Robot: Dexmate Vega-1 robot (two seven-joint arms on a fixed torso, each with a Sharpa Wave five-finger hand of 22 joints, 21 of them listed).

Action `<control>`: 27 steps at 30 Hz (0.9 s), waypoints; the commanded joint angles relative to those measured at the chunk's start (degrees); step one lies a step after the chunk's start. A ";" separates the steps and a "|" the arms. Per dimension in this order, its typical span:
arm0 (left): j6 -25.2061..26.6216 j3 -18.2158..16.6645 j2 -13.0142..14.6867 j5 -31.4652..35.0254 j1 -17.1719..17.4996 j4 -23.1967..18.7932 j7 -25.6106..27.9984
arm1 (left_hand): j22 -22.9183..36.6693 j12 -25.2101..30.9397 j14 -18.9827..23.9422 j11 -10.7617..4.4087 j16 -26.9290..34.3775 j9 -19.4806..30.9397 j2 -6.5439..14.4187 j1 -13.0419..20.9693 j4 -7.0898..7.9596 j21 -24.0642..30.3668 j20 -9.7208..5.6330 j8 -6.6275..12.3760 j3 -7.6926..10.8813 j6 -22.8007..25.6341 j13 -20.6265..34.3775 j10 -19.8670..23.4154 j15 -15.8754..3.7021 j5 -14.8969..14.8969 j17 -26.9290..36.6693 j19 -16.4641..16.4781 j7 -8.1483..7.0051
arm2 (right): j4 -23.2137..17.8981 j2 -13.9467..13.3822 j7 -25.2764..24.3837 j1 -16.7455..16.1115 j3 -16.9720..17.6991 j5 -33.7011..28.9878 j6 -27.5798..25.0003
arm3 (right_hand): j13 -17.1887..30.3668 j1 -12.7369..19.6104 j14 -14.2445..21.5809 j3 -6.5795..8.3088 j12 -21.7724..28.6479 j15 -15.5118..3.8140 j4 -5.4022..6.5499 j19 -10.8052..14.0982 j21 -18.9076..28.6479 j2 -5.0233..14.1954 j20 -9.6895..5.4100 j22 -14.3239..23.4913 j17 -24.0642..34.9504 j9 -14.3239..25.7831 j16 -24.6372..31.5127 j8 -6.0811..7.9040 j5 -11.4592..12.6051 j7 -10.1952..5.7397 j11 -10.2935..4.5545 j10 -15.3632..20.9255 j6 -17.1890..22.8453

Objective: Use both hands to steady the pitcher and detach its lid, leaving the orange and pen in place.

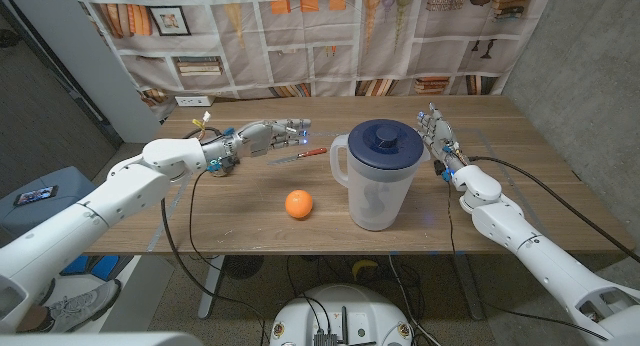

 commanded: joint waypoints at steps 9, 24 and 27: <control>-3.48 4.29 -1.97 3.51 -3.67 2.39 -6.08 | 0.07 0.15 -0.11 -1.05 0.13 0.19 -1.65 3.13 0.04 0.15 -0.34 0.02 0.41 -0.53 0.15 0.39 -3.48 0.70 0.13 -0.06 -0.18 | -1.49 -0.63 -2.51 -1.54 0.27 -1.99 0.83 | 0.12 0.04 0.38 0.77 0.20 -0.27 -0.12 0.06 0.28 0.11 -0.37 0.10 0.00 0.14 0.36 0.32 0.11 0.06 0.15 0.14 0.17; -6.61 6.00 -3.05 6.35 -3.08 1.88 -5.43 | 0.09 0.15 0.69 -1.10 0.38 0.26 -3.61 5.81 0.12 0.42 -0.23 0.54 -0.01 0.21 0.17 0.65 -3.91 1.22 0.13 0.75 -0.46 | -1.43 -0.59 -2.97 -1.92 0.18 -2.86 1.63 | 0.12 0.06 0.44 1.05 0.25 -0.26 -0.18 0.07 0.30 0.26 -0.39 0.10 -0.20 0.14 0.43 0.36 0.08 0.04 0.22 0.24 0.23; -7.25 5.55 -2.51 6.71 -1.49 0.50 -3.66 | 0.09 0.12 0.66 -0.93 0.35 0.26 -3.80 6.12 0.13 0.41 -0.08 0.54 -0.05 0.16 0.17 0.60 -3.83 1.25 0.13 0.76 -0.29 | -1.57 -0.70 -3.10 -2.00 0.14 -3.05 1.54 | 0.12 0.07 0.44 1.10 0.26 -0.25 -0.20 0.09 0.30 0.26 -0.34 0.10 -0.24 0.15 0.43 0.37 0.07 0.13 0.22 0.26 0.26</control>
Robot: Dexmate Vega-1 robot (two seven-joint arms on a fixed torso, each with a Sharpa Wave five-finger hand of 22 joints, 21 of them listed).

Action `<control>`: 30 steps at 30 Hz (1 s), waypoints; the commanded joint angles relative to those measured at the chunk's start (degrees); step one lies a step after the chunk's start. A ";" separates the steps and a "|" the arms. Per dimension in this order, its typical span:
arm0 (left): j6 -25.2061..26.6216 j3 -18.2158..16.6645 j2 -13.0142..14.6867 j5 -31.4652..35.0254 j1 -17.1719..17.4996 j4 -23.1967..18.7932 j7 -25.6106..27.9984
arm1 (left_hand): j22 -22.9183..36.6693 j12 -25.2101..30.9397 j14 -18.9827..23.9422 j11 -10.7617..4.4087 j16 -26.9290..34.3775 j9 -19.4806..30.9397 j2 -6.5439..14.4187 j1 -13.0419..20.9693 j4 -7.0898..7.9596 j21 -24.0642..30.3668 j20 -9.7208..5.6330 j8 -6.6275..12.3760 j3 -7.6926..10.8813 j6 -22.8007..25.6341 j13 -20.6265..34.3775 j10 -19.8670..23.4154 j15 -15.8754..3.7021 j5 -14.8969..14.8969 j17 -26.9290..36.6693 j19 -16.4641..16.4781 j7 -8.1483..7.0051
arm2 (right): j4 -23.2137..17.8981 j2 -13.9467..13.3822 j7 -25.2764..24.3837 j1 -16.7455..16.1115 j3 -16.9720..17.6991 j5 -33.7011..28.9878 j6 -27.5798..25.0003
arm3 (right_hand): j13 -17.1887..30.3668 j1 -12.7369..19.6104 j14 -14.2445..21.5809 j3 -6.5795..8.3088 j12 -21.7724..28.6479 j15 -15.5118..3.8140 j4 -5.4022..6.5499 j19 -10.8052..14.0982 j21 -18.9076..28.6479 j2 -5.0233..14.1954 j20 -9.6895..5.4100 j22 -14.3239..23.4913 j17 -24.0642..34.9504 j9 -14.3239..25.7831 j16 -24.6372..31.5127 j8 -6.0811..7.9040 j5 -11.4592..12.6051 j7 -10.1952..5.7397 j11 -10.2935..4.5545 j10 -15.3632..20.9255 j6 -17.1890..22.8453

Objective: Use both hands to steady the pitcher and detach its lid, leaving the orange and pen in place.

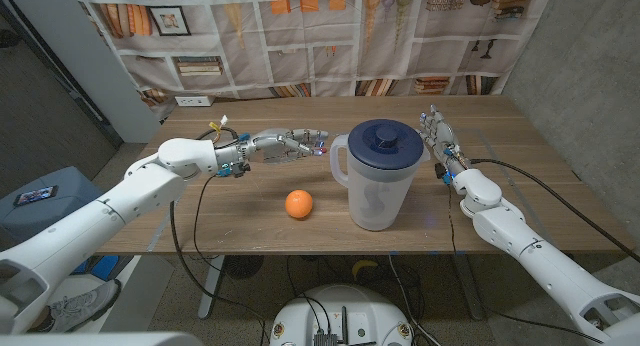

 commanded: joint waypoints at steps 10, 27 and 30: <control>-7.15 -1.11 -0.36 5.27 8.63 -5.37 12.01 | 0.13 0.36 1.61 -0.23 0.66 0.27 -0.89 3.23 0.17 0.62 0.31 0.79 -0.14 1.71 0.20 0.81 -4.26 0.09 0.15 1.51 0.33 | -0.62 -0.72 0.16 -0.96 0.06 -0.93 1.04 | 0.12 0.20 0.50 0.61 0.27 -0.24 0.08 0.23 0.35 0.31 -0.22 0.10 -0.15 0.15 0.24 0.42 0.08 0.13 0.18 0.29 0.38; -8.73 -0.76 -3.35 9.85 13.70 -8.73 23.14 | 0.16 0.77 5.40 -0.45 1.26 0.29 -1.34 7.66 0.20 0.40 0.71 1.44 -0.32 3.96 0.18 2.90 -4.86 -0.67 0.13 1.56 0.29 | -0.56 -1.39 1.74 -1.61 0.51 -0.18 1.93 | 0.11 0.14 0.59 0.80 0.28 -0.24 0.03 0.26 0.35 0.27 -0.16 0.11 -0.32 0.16 0.33 0.44 -0.01 0.16 0.23 0.34 0.44; -8.33 -0.89 -3.88 10.57 14.82 -9.64 25.71 | 0.17 1.15 7.34 -0.67 1.48 0.30 -1.45 9.57 0.24 0.54 0.70 1.86 -0.57 5.50 0.17 4.62 -5.26 -0.95 0.11 2.07 0.37 | -0.36 -1.46 2.15 -1.65 0.59 -0.03 2.29 | 0.11 0.13 0.59 0.83 0.27 -0.25 0.02 0.29 0.36 0.27 -0.16 0.11 -0.35 0.16 0.33 0.43 -0.03 0.17 0.23 0.30 0.42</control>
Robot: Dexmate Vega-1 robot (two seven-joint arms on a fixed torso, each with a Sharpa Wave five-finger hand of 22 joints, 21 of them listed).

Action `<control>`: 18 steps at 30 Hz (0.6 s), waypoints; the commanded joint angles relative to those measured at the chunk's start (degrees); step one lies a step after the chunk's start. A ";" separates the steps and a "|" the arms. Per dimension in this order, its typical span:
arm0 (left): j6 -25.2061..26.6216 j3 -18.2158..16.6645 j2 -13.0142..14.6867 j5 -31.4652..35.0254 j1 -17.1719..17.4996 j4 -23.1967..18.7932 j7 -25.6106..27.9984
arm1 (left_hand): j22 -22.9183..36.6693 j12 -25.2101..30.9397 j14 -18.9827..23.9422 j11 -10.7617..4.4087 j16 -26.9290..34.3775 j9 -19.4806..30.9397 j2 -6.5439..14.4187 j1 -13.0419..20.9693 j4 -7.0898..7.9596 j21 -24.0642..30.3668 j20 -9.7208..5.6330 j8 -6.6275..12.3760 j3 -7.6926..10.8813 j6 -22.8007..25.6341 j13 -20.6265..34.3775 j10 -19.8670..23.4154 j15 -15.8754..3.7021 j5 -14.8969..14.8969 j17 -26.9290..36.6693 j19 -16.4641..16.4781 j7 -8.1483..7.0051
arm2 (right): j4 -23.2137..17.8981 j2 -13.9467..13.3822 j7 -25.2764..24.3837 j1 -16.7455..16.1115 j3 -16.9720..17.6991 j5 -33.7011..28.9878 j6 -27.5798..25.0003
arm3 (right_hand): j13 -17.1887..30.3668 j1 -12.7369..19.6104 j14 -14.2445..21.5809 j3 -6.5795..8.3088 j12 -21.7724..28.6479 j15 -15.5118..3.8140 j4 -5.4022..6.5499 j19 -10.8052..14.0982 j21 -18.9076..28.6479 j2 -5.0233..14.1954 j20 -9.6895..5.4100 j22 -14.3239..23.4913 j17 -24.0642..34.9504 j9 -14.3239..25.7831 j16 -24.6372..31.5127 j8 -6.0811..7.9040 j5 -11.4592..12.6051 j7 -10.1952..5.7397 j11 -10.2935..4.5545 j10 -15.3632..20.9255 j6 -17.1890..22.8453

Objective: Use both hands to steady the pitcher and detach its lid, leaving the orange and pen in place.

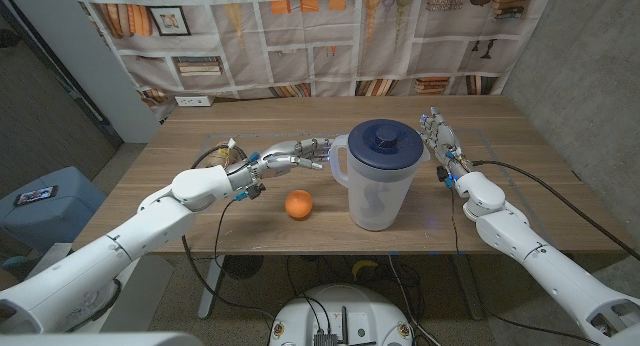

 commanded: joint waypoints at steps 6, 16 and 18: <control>0.78 -0.14 -2.69 4.87 5.54 -4.58 12.65 | 0.20 1.15 7.01 -0.67 1.04 0.31 -0.28 6.22 0.12 0.60 0.16 1.67 -1.67 5.69 0.16 5.74 -6.17 -0.47 0.08 2.88 -0.07 | 0.55 -0.49 1.70 -0.27 0.36 0.81 1.03 | 0.11 0.15 0.42 0.58 0.26 0.04 -0.11 0.29 0.36 0.30 0.08 0.11 0.04 0.16 0.36 0.21 -0.06 0.19 0.25 0.30 0.44; 2.13 -0.41 -4.84 7.00 7.40 -6.32 19.14 | 0.23 1.83 16.72 -1.72 1.49 0.19 -0.35 12.02 0.49 1.33 -1.50 1.76 -6.12 11.19 -0.02 14.52 -7.94 -0.48 0.00 9.64 -0.03 | 0.90 -0.73 2.30 -0.05 0.45 1.18 0.73 | 0.11 0.18 0.45 0.74 0.29 0.08 -0.17 0.28 0.35 0.33 0.25 0.12 -0.07 0.16 0.38 0.19 -0.10 0.19 0.22 0.37 0.40; 2.51 -0.52 -5.10 7.25 7.74 -6.72 20.16 | 0.24 1.70 18.48 -1.75 1.53 0.18 -0.38 12.76 0.53 1.50 -1.89 1.65 -7.09 12.13 -0.06 15.53 -8.04 -0.50 -0.01 11.02 -0.16 | 1.12 -0.72 2.46 -0.04 0.46 1.22 0.91 | 0.11 0.19 0.44 0.79 0.29 0.03 -0.17 0.28 0.35 0.37 0.25 0.12 -0.08 0.16 0.38 0.21 -0.10 0.18 0.25 0.38 0.44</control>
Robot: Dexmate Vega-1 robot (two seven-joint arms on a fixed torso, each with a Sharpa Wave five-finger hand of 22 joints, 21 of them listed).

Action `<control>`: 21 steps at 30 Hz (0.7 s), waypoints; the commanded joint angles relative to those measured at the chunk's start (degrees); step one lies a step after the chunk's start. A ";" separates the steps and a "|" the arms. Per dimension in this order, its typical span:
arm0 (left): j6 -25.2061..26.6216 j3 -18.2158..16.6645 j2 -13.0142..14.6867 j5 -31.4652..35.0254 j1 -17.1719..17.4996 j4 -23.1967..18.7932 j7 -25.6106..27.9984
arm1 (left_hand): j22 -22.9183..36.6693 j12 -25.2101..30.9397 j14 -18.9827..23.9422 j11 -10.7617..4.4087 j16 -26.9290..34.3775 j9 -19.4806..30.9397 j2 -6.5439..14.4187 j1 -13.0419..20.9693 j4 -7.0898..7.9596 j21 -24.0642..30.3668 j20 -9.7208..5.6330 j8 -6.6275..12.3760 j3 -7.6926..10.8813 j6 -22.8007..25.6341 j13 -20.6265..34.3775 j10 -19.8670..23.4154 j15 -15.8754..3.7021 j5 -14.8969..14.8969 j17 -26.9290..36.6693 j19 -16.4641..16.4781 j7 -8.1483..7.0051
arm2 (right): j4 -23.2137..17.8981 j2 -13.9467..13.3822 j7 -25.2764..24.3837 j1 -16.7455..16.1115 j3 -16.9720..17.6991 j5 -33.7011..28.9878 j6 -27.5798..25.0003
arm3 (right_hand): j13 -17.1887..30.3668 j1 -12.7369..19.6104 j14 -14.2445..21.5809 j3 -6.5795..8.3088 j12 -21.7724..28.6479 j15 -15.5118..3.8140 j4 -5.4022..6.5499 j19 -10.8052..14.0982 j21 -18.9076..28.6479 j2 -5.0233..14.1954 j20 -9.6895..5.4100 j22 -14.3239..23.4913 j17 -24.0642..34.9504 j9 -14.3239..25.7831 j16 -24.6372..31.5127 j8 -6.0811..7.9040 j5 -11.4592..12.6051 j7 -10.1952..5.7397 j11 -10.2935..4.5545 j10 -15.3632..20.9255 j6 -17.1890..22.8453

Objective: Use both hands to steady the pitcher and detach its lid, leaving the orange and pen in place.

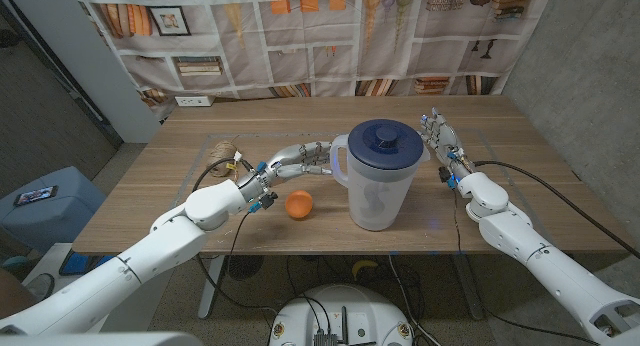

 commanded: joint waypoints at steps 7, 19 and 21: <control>1.97 -0.72 -3.98 1.16 3.55 -3.23 8.34 | 0.27 0.41 8.38 -0.45 0.50 0.16 0.27 3.61 0.32 0.62 -2.59 -0.26 -4.29 5.20 -0.03 7.08 -8.60 0.01 0.13 5.60 0.93 | 0.91 -0.21 1.31 0.00 0.26 0.90 0.23 | 0.11 0.26 0.46 0.67 0.28 0.03 0.01 0.25 0.34 0.43 0.32 0.12 -0.11 0.16 0.39 0.26 -0.11 -0.01 0.27 0.36 0.36; 2.50 -0.59 -4.17 -1.30 2.30 -2.54 6.34 | 0.36 0.58 15.90 -0.69 0.79 0.42 1.33 6.67 0.72 0.40 -5.35 0.45 -8.74 14.12 -0.02 14.94 -9.43 0.30 0.28 9.02 2.26 | 1.07 -0.45 1.52 0.12 0.29 0.83 0.21 | 0.11 0.36 0.46 0.96 0.26 0.00 -0.10 0.27 0.35 0.52 0.35 0.13 -0.26 0.17 0.40 0.27 -0.16 0.03 0.30 0.30 0.43; 3.06 -0.68 -3.92 -1.66 2.28 -2.83 6.26 | 0.37 0.63 16.93 -0.91 0.83 0.44 1.64 7.07 0.81 0.44 -5.96 0.59 -9.42 15.72 -0.01 16.35 -9.63 0.37 0.31 9.69 2.23 | 0.78 -0.59 1.27 -0.04 0.30 0.68 0.07 | 0.11 0.35 0.45 0.97 0.26 0.02 -0.09 0.27 0.35 0.52 0.34 0.13 -0.26 0.17 0.40 0.27 -0.17 0.02 0.31 0.31 0.44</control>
